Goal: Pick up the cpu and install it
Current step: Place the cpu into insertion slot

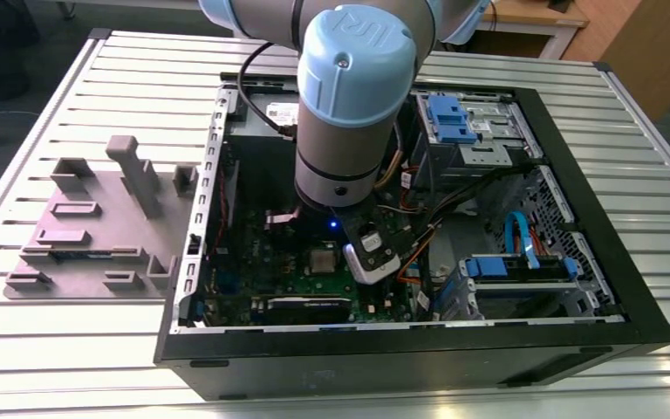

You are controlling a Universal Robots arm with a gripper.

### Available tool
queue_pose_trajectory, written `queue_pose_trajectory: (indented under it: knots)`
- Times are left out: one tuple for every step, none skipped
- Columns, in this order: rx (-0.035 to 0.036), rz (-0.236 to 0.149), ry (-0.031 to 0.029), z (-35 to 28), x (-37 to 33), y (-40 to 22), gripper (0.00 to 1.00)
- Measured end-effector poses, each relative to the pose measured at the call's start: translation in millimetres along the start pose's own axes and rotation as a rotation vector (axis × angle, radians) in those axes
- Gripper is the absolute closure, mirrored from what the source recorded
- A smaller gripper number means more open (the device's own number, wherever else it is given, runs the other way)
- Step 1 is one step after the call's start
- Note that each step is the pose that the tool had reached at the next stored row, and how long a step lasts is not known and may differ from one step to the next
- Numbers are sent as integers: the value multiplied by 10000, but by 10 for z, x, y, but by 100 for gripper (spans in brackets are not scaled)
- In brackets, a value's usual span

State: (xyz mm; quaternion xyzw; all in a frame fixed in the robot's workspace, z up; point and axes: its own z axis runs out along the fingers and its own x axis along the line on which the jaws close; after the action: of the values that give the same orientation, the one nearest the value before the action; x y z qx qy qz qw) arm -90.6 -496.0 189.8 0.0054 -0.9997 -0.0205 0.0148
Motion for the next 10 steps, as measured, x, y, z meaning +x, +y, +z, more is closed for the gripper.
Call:
queue_pose_trajectory:
  knots:
    - [0,0,0,0,0,0,40]
    - [0,0,1,0,0,0,40]
    - [0,0,0,0,0,0,40]
    - [-1,0,0,0,0,0,41]
    - [0,0,0,0,0,0,48]
    - [0,0,0,0,0,0,48]
    - [-1,0,0,0,0,0,48]
    - [-1,0,0,0,0,0,48]
    - [-1,0,0,0,0,0,48]
    - [-2,0,0,0,0,0,48]
